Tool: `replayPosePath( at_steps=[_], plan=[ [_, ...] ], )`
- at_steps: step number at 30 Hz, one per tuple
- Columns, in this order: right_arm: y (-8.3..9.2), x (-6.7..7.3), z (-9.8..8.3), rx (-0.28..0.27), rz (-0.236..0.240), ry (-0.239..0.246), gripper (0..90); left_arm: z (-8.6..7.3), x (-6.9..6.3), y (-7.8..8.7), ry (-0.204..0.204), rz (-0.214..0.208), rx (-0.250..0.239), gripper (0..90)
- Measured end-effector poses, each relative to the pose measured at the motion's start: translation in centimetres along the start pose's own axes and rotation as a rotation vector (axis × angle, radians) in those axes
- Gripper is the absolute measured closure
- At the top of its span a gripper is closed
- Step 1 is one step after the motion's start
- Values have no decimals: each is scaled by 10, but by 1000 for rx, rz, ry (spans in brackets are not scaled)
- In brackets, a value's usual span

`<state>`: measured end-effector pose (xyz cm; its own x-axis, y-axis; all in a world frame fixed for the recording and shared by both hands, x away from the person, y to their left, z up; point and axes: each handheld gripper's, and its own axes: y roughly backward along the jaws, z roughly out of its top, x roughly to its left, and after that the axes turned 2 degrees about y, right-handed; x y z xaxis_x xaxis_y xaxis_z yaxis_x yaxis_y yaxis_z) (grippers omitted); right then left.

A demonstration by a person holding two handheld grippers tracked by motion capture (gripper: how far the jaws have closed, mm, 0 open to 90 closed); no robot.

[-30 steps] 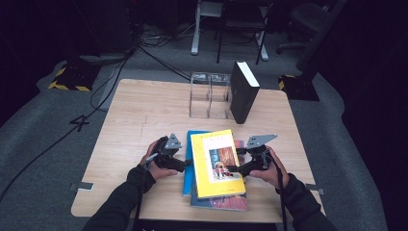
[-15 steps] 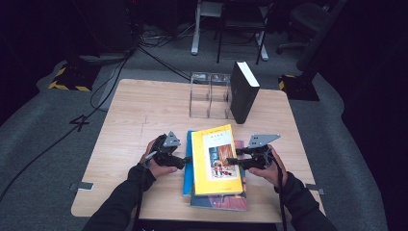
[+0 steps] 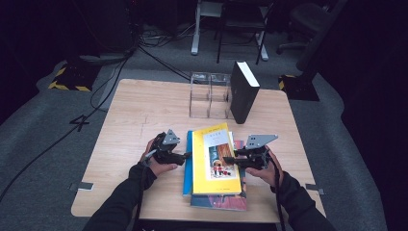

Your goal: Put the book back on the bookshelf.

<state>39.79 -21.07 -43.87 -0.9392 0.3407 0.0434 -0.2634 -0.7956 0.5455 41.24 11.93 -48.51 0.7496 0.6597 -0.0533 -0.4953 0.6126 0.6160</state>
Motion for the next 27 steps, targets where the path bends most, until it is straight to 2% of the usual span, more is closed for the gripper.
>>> replayPosePath(
  at_steps=[7, 16, 19, 23, 25, 27],
  plan=[
    [2, 3, 0, -30, 10, 11, 759, 0, 1, 0, 4, 6, -1, 246],
    [7, 11, -3, -69, 72, 35, 780, 2, 2, -1, 5, 16, -3, 248],
    [8, 12, -3, -82, 88, 48, 780, 3, 4, -4, 15, 19, -11, 274],
    [8, 11, -3, -80, 95, 56, 772, 4, 7, -5, 1, -16, -16, 326],
    [8, 9, -4, -73, 102, 48, 754, 4, 6, -4, -20, -37, -22, 402],
    [7, 9, -4, -42, 94, 54, 726, 5, 4, -3, -27, -54, -36, 466]
  ],
)
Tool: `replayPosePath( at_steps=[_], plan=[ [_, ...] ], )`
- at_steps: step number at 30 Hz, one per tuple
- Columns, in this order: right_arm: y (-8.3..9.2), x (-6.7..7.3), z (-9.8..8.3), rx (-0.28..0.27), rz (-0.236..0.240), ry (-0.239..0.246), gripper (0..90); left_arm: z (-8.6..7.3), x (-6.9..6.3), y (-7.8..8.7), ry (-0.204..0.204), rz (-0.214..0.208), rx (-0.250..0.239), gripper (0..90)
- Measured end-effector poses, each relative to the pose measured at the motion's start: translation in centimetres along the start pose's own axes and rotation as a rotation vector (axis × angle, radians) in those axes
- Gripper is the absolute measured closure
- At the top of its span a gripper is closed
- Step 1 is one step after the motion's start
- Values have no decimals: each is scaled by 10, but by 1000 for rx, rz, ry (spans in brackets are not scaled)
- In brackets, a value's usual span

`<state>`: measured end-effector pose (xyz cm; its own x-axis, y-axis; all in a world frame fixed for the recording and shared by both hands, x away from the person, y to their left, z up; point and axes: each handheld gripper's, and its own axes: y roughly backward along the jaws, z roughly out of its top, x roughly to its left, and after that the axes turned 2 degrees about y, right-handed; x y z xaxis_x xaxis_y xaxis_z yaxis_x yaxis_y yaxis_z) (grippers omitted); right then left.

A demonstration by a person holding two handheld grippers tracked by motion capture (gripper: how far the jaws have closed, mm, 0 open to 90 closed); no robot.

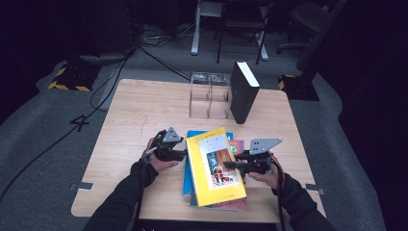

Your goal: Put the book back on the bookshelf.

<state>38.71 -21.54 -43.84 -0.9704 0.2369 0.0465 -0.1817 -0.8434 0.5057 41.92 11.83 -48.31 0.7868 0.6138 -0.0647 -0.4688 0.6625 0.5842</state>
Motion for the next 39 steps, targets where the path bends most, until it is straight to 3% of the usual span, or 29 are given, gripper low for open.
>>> replayPosePath(
  at_steps=[3, 8, 9, 12, 16, 19, 24, 31, 33, 37, 39],
  plan=[
    [-2, -3, -2, 28, 13, -29, 653, 2, -2, 1, -22, -31, -16, 582],
    [-6, -5, -1, 83, -16, -70, 483, 5, -6, 3, -62, -93, -36, 730],
    [-6, -7, -1, 97, -31, -89, 422, 5, -6, 4, -67, -97, -38, 735],
    [-7, -10, -3, 106, -32, -112, 382, 5, -7, 3, -64, -104, -34, 741],
    [-7, -8, 0, 142, -86, -96, 294, 5, -6, 2, -59, -108, -32, 742],
    [-9, -9, 1, 203, -144, -96, 205, 5, -6, 2, -60, -109, -35, 741],
    [-10, -19, -6, 198, -65, -192, 187, 6, -7, 1, -61, -112, -40, 741],
    [-9, -22, -8, 180, -33, -193, 185, 14, -11, -4, -70, -129, -41, 743],
    [-7, -25, -11, 145, -24, -216, 233, 16, -10, -3, -59, -143, -62, 729],
    [-6, -26, -12, 128, -36, -213, 282, 21, -11, 0, -45, -158, -91, 727],
    [-4, -27, -13, 85, -55, -218, 403, 22, -11, 0, -46, -143, -91, 728]
  ],
)
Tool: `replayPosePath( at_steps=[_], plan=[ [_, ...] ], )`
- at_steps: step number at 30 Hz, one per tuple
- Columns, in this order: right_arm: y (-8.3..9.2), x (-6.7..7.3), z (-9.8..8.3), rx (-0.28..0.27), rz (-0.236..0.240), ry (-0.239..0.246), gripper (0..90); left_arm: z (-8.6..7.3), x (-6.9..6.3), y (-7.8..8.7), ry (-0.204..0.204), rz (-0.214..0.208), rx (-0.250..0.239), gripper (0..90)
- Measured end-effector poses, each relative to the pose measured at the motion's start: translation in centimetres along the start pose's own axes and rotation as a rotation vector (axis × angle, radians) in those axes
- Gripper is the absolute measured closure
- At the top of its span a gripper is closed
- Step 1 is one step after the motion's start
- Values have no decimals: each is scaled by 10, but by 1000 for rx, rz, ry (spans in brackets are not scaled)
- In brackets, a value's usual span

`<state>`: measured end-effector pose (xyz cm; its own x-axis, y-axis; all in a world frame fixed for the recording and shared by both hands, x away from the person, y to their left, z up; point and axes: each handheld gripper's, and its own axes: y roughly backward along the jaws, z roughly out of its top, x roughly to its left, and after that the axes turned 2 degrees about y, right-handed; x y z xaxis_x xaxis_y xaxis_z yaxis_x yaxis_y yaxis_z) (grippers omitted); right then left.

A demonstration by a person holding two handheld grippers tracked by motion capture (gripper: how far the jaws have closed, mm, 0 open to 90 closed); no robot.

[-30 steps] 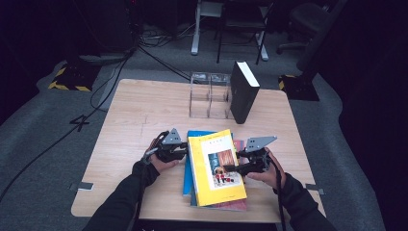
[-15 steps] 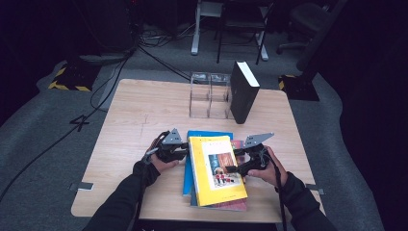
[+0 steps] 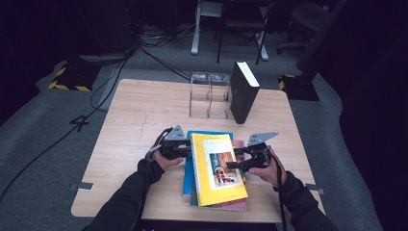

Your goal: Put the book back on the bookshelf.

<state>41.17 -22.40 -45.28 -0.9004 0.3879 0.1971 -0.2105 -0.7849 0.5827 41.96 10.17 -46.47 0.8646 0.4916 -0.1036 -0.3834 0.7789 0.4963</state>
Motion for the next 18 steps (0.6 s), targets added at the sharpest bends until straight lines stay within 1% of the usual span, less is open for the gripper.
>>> replayPosePath(
  at_steps=[1, 2, 6, 8, 9, 11, 12, 13, 14, 15, 17, 18],
  plan=[
    [1, -1, -1, -23, 8, -8, 445, 0, 0, 0, 0, -5, 4, 730],
    [1, -2, -1, -41, 17, -13, 467, 1, -1, -1, -2, 6, 8, 735],
    [4, -1, 1, -93, 29, 29, 500, 4, -1, 1, -5, 14, 11, 738],
    [9, -2, 4, -148, 63, 20, 508, 6, -1, 2, 2, 6, 3, 742],
    [11, -3, 7, -162, 91, 24, 506, 8, -2, 1, 1, 3, -2, 745],
    [10, -2, 13, -154, 112, 50, 480, 11, -3, 1, -6, -1, -1, 755],
    [8, -2, 16, -142, 133, 52, 464, 12, -3, 1, -8, -1, -2, 757],
    [6, -2, 17, -130, 145, 50, 473, 14, -3, 0, -14, -6, 0, 761],
    [2, -2, 20, -112, 134, 60, 511, 14, -3, 0, -15, -2, 2, 771],
    [1, -1, 21, -112, 132, 67, 551, 15, -3, 0, -17, 4, 6, 775],
    [3, -3, 24, -140, 137, 67, 672, 14, -1, -1, -13, -2, 9, 786],
    [6, -4, 25, -156, 146, 69, 708, 14, -1, -1, -11, -1, 6, 794]
  ],
)
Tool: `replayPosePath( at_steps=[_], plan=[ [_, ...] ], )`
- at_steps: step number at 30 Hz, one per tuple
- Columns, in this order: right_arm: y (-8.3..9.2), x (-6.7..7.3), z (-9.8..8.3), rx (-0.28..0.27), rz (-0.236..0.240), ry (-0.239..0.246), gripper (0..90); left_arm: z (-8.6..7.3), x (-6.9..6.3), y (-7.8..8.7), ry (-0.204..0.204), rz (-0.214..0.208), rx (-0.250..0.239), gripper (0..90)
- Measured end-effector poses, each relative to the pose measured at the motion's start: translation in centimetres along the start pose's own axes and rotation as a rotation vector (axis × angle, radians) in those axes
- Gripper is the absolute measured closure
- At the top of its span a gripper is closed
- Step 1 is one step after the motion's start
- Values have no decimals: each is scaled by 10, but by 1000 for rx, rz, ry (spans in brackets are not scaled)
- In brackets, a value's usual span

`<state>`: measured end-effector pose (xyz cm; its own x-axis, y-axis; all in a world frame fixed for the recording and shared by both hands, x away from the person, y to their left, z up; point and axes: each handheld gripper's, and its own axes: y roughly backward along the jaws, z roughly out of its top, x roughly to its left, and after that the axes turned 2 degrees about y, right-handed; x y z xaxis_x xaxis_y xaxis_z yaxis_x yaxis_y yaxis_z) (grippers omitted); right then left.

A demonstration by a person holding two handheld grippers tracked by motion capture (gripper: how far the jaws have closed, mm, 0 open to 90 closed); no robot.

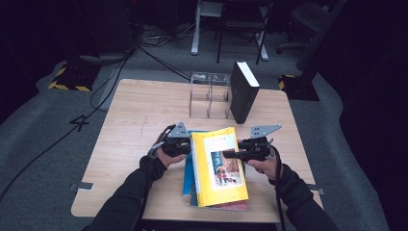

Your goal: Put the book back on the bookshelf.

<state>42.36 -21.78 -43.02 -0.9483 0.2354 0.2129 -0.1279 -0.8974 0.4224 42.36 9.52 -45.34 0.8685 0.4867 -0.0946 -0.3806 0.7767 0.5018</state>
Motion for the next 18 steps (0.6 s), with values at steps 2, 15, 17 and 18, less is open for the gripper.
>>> replayPosePath(
  at_steps=[2, 15, 17, 18],
  plan=[
    [2, 1, 3, -3, -9, 25, 747, 2, 2, 1, 7, -6, -9, 817],
    [13, 24, 20, -142, -159, 235, 823, 28, 10, 15, 14, -18, -100, 895],
    [15, 25, 21, -157, -162, 236, 778, 30, 9, 17, 8, -29, -108, 895],
    [15, 24, 21, -151, -148, 230, 738, 31, 8, 17, 2, -30, -110, 896]
  ],
)
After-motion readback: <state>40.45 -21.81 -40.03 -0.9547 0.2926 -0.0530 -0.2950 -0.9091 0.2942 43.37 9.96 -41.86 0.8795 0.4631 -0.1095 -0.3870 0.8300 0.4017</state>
